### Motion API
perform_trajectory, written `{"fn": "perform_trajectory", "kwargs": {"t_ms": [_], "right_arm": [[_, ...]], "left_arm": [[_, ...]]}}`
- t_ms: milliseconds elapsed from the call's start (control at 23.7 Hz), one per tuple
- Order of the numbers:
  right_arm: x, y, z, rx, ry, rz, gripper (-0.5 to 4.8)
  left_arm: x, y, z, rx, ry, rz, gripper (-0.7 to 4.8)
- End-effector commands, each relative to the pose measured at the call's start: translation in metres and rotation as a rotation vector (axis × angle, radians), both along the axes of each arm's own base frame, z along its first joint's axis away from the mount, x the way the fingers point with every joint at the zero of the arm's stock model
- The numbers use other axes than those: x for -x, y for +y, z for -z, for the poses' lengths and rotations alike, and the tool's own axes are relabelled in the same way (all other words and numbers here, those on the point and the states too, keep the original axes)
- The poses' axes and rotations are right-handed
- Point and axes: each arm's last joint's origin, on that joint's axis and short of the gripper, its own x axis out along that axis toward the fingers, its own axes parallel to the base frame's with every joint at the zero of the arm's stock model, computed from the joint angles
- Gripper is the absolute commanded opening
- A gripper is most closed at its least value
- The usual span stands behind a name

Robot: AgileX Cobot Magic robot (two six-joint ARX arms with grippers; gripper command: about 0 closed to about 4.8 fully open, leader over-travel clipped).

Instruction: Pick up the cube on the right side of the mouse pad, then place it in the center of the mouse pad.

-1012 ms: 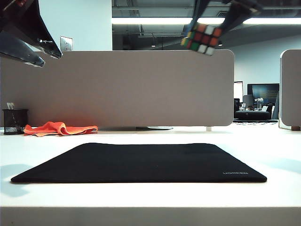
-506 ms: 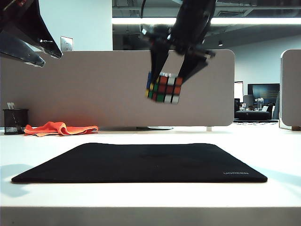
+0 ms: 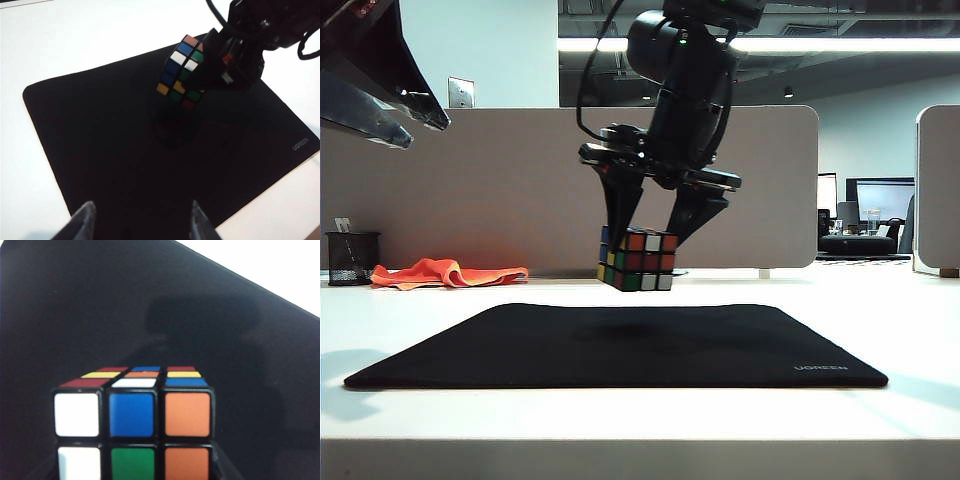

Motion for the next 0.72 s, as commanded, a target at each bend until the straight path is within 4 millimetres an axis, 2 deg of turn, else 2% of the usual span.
{"fn": "perform_trajectory", "kwargs": {"t_ms": [42, 169, 253, 295, 379, 464, 548, 590, 717], "right_arm": [[-0.003, 0.005, 0.005, 0.0, -0.009, 0.001, 2.79], [-0.004, 0.006, 0.013, 0.014, 0.012, 0.0, 2.79], [-0.003, 0.006, 0.013, 0.012, 0.012, -0.002, 3.01], [-0.003, 0.006, 0.013, 0.011, 0.016, -0.004, 3.69], [-0.002, 0.006, 0.013, 0.018, 0.028, -0.004, 4.61], [0.0, 0.005, 0.013, 0.012, 0.049, -0.013, 4.62], [0.003, 0.003, 0.005, 0.009, 0.043, -0.012, 4.58], [0.005, 0.0, -0.005, -0.005, 0.022, -0.01, 4.57], [0.018, -0.014, -0.054, -0.076, -0.09, 0.001, 4.26]], "left_arm": [[0.0, 0.0, -0.003, 0.009, -0.019, 0.0, 2.41], [-0.001, 0.0, -0.004, 0.012, -0.027, 0.001, 2.41], [-0.001, 0.0, -0.004, 0.012, -0.025, 0.001, 2.41], [-0.001, 0.0, -0.004, 0.012, -0.025, 0.001, 2.41], [-0.001, 0.0, -0.004, 0.012, -0.025, 0.001, 2.41], [-0.001, 0.0, -0.004, 0.011, -0.025, 0.0, 2.41], [-0.001, 0.0, -0.004, 0.011, -0.025, 0.0, 2.41], [-0.001, 0.0, -0.004, 0.011, -0.024, 0.001, 2.41], [-0.001, 0.0, -0.004, 0.01, -0.023, 0.0, 2.41]]}}
